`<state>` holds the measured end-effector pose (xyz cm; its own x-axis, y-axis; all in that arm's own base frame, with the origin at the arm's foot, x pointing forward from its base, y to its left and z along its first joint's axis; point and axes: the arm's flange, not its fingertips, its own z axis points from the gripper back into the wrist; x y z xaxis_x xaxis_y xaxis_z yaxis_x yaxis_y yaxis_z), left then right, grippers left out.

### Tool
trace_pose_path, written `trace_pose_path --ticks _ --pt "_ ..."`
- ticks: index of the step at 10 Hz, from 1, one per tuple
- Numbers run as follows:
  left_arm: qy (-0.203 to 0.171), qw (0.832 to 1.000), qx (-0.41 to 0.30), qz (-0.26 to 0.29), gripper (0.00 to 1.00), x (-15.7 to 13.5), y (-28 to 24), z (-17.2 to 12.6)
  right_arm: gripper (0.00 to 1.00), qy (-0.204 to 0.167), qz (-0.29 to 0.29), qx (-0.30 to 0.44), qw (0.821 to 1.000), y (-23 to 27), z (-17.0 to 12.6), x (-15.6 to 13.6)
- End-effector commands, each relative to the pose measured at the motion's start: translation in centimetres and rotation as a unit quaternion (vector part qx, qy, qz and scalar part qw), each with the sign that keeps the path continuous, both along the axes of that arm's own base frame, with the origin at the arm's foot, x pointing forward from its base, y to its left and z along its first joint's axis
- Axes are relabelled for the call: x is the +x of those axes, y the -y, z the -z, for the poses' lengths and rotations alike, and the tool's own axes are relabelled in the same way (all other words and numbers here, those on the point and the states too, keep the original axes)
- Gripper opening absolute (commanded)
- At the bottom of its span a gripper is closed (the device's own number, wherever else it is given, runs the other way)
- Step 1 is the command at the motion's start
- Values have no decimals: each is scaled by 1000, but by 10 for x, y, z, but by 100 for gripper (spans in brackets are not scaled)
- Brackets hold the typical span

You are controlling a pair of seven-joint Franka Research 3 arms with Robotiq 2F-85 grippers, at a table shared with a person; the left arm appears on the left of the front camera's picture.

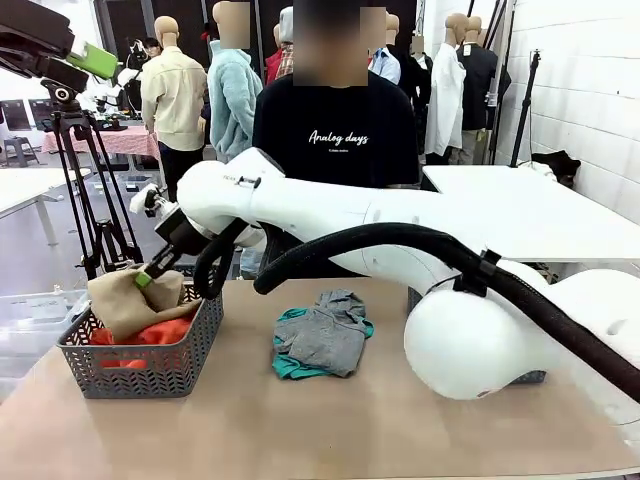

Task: Sort the tops and bottoms.
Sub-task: Sort the clothes according to human instructions.

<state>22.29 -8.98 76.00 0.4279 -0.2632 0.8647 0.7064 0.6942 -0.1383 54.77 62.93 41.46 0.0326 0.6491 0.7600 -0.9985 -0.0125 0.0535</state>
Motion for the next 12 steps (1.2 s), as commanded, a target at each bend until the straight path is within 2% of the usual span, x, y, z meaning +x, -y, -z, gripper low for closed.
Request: trace_pose_path --ticks 1,4,9,12 --pt "-1 1000 -5 12 100 0 -1 0 0 -38 10 -29 999 -21 6 26" --pt "-1 1000 -5 12 100 0 -1 0 0 -67 8 -54 996 -14 25 22" --pt "-1 1000 -5 12 100 0 -1 0 98 -46 56 -34 997 19 -10 24" --pt "-1 1000 -5 12 100 0 -1 0 100 -31 73 15 997 41 -44 15"
